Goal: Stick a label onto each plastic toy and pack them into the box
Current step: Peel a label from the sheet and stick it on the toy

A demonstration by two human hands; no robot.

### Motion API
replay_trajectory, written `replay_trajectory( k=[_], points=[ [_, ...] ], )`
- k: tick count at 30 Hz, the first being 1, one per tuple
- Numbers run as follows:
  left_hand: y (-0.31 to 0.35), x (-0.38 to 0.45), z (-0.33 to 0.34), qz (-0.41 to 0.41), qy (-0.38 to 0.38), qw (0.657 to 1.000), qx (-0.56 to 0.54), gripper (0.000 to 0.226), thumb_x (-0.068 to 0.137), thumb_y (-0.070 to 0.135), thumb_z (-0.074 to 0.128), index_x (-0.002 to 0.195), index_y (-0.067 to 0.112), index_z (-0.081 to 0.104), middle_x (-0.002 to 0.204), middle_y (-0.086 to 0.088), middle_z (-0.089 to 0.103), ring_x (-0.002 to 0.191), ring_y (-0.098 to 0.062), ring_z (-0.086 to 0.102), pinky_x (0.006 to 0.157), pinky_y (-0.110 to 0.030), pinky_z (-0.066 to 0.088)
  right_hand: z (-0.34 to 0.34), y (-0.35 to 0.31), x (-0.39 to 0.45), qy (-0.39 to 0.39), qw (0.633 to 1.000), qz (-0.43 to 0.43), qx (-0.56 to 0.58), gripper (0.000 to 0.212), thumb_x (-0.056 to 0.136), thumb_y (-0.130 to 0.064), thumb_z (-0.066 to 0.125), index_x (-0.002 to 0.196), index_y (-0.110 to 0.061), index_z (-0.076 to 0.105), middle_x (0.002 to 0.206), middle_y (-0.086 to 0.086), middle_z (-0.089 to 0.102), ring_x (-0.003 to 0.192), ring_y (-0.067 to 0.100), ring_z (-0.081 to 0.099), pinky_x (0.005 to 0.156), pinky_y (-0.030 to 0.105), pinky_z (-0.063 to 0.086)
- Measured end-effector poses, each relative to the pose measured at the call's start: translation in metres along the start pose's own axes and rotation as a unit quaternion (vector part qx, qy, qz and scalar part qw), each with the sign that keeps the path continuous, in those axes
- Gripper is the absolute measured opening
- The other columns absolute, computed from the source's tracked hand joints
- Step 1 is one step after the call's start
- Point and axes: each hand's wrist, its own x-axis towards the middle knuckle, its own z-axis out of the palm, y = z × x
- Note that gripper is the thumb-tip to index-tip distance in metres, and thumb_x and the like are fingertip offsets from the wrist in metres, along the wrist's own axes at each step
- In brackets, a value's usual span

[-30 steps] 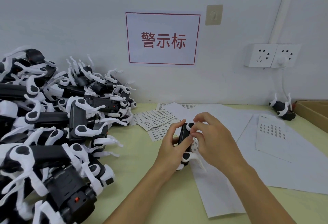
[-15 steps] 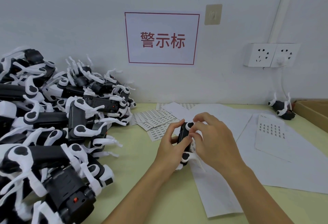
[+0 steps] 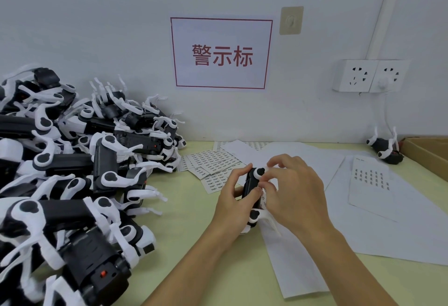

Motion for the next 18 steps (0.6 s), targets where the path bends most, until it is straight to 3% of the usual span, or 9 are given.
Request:
replay_trajectory(
  k=[5,12,18],
  points=[
    [0.0006,-0.0006,-0.0005,0.002,-0.003,1.0,0.001,0.043,0.074,0.038,0.065,0.112,0.059,0.058,0.102,-0.006,0.074,0.079,-0.015,0.072,0.062,-0.024,0.054,0.0009,-0.0002,-0.0002,-0.002,1.0,0.011,-0.002,0.007,0.076,-0.016,0.078,0.078,-0.023,0.078,0.101,-0.008,0.068,0.091,0.02,0.062,0.071,0.036,0.049],
    [0.001,-0.001,-0.0007,-0.004,-0.006,1.0,-0.005,0.045,0.074,0.039,0.064,0.113,0.06,0.057,0.101,-0.006,0.074,0.072,-0.017,0.065,0.063,-0.03,0.048,0.0034,-0.0012,-0.0013,0.006,1.0,0.021,0.004,0.007,0.076,-0.015,0.077,0.077,-0.022,0.077,0.099,-0.009,0.067,0.089,0.018,0.061,0.068,0.035,0.05],
    [-0.0004,-0.0001,-0.0013,0.005,-0.003,1.0,0.001,0.043,0.075,0.039,0.065,0.111,0.06,0.058,0.103,-0.006,0.074,0.086,-0.018,0.073,0.064,-0.023,0.056,0.0047,-0.0027,-0.0022,0.014,0.999,0.037,0.02,0.005,0.076,-0.017,0.078,0.077,-0.021,0.075,0.097,-0.009,0.065,0.089,0.018,0.06,0.066,0.032,0.048]
  ],
)
